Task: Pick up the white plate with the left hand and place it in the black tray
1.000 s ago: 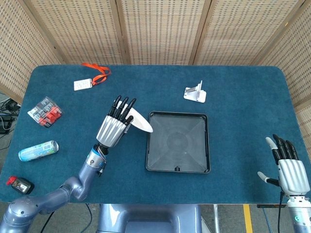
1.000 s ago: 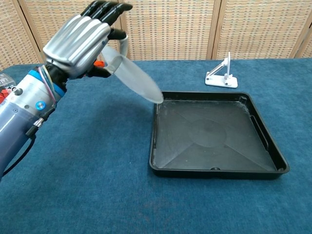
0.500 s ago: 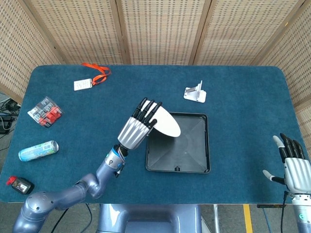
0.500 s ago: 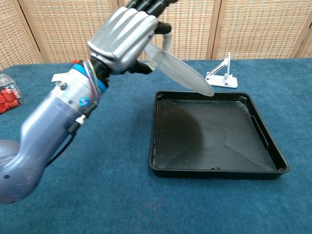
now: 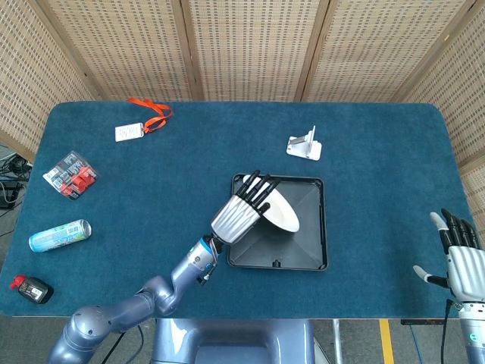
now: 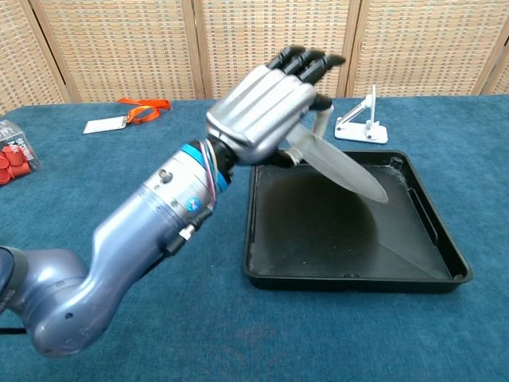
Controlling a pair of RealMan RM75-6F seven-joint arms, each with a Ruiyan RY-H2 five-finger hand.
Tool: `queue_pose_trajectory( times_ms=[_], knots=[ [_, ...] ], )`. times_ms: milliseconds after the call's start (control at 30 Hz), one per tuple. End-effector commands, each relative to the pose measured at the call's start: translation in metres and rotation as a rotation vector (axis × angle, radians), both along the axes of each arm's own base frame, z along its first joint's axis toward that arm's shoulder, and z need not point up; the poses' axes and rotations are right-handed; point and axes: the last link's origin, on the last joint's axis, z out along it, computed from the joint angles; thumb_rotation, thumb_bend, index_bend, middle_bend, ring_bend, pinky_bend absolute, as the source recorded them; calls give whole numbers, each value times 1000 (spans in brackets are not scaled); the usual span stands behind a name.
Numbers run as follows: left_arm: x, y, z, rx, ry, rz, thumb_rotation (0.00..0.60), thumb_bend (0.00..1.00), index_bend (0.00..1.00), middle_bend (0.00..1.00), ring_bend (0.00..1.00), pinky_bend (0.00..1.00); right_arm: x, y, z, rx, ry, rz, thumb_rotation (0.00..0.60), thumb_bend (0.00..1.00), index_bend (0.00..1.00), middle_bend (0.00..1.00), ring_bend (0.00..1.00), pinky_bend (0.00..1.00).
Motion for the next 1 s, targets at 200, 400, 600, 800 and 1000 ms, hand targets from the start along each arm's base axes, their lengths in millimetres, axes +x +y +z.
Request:
queue_pose_trajectory(
  times_ms=[200,400,600,800,1000],
  knots=[
    [-3,-7,-20,-68,63,-3,600,50,452,0,0,0,0,0,-2,5,1,4,600,109,0,0,0,0],
    [-8,-6,-15,-92,69,11,600,0,68,0,0,0,3,1,-2,5,1,11,600,109,0,0,0,0],
    [-27,-8,2,-88,42,51,600,0,1,0,0,0,4,3,0,1,0,18,600,108,0,0,0,0],
    [-57,-10,32,-68,37,135,600,0,0,0,0,0,5,4,0,2,3,17,600,109,0,0,0,0],
    [-101,-29,87,-70,76,315,600,0,0,0,0,0,10,6,-2,11,16,21,600,109,0,0,0,0]
  ],
)
